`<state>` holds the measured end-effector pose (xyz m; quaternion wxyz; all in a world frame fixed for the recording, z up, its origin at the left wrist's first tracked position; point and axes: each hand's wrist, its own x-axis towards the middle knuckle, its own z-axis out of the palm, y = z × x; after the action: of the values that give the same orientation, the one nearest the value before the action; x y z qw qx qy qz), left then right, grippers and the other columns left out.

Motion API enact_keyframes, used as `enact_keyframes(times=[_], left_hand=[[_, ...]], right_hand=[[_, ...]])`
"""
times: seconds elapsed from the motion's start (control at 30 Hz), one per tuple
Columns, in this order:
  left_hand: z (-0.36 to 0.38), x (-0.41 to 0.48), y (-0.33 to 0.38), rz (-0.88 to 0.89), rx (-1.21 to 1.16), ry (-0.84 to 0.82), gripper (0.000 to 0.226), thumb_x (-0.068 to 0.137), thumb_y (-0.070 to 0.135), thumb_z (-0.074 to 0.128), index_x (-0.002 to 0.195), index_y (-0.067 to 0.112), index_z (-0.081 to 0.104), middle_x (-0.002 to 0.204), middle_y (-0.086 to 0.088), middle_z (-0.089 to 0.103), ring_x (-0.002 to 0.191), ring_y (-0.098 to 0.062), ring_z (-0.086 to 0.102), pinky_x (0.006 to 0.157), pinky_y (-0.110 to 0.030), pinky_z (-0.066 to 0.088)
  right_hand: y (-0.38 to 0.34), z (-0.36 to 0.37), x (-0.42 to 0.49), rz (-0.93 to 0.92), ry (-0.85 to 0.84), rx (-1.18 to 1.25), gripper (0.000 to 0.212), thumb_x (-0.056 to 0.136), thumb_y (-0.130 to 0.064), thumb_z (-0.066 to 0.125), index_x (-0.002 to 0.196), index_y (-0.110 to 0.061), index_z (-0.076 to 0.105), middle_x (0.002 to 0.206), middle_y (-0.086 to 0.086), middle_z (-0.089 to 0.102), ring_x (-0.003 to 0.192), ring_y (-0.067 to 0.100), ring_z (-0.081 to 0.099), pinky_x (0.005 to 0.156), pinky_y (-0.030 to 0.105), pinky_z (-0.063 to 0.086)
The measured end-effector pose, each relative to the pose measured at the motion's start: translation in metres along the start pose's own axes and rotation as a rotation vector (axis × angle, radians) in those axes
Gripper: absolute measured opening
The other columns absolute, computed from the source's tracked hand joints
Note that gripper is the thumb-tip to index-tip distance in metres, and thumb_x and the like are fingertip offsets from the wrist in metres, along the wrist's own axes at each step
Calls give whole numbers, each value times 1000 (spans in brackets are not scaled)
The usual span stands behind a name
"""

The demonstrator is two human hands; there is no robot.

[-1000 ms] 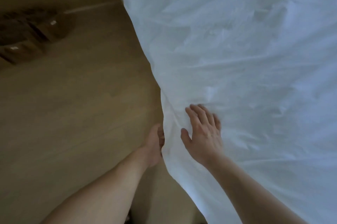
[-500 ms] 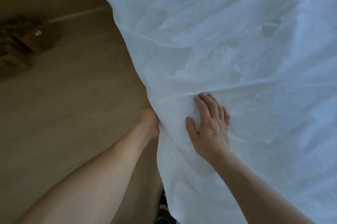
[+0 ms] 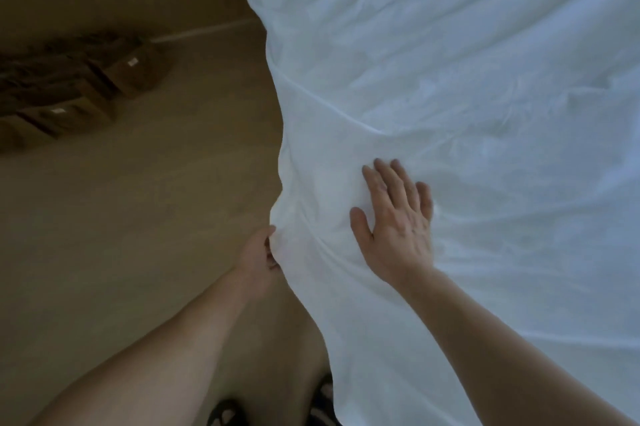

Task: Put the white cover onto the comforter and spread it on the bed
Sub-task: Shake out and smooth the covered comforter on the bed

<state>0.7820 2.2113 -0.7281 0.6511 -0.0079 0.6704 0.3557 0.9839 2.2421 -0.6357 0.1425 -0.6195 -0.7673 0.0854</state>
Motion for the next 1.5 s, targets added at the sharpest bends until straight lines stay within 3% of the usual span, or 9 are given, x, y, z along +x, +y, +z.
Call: enact_keyframes(times=[0.1,0.27,0.47,0.63,0.77,0.87,1.1,1.27,1.5], left_hand=[[20,8,29,-20,-32,-72,50,95,22,43,48,17,57,54,-1,53,47,-16,52,59,-32,37],[59,19,100,62,19,-138,31,93,40,51,89,11,60,87,-10,61,85,-26,61,79,-37,52],[82,62,149,39,190,-125,16,96,18,54,89,12,67,76,-2,67,65,-20,60,59,-27,50],[32,78,148,91,251,181,34,100,18,49,126,-1,58,120,-17,63,108,-36,62,90,-43,51],[-11,101,148,180,316,341,32,100,16,45,112,-8,63,113,-30,63,98,-39,62,84,-44,50],[-5,110,148,52,212,226,27,99,22,50,114,5,64,120,-19,65,108,-36,62,98,-48,51],[23,94,208,-10,-62,-123,24,94,20,40,72,12,47,64,-3,53,63,-20,49,61,-31,36],[55,103,269,-14,-18,-141,46,97,43,48,136,20,47,123,-9,61,104,-29,62,81,-41,47],[92,134,314,-18,154,-229,35,101,39,47,104,11,69,107,-10,73,92,-25,69,89,-41,54]], right_hand=[[-7,5,26,-10,-84,-36,62,96,-41,39,154,-21,32,164,-1,21,153,20,7,121,47,0],[-14,4,58,-6,-20,-44,59,95,-39,45,150,-21,38,160,2,31,151,22,15,119,55,10],[-16,10,91,57,25,-82,57,93,-41,46,146,-20,44,154,4,41,147,24,25,117,55,15],[-28,22,114,101,9,-74,61,94,-46,39,148,-18,42,155,2,39,148,21,21,118,50,9],[-34,27,127,123,-52,-66,62,95,-46,38,151,-19,37,158,1,33,149,17,13,120,48,4],[-35,30,137,146,-123,-80,62,96,-48,32,153,-23,32,162,-2,26,152,16,8,120,44,0],[-29,46,141,181,-107,-174,62,92,-55,34,145,-26,46,153,-1,42,143,20,30,115,49,16],[-38,45,184,185,49,-89,58,93,-52,39,142,-23,51,142,0,50,130,23,40,110,46,24],[-38,46,271,73,20,-68,62,95,-53,33,150,-25,39,158,1,35,148,22,22,119,47,10]])
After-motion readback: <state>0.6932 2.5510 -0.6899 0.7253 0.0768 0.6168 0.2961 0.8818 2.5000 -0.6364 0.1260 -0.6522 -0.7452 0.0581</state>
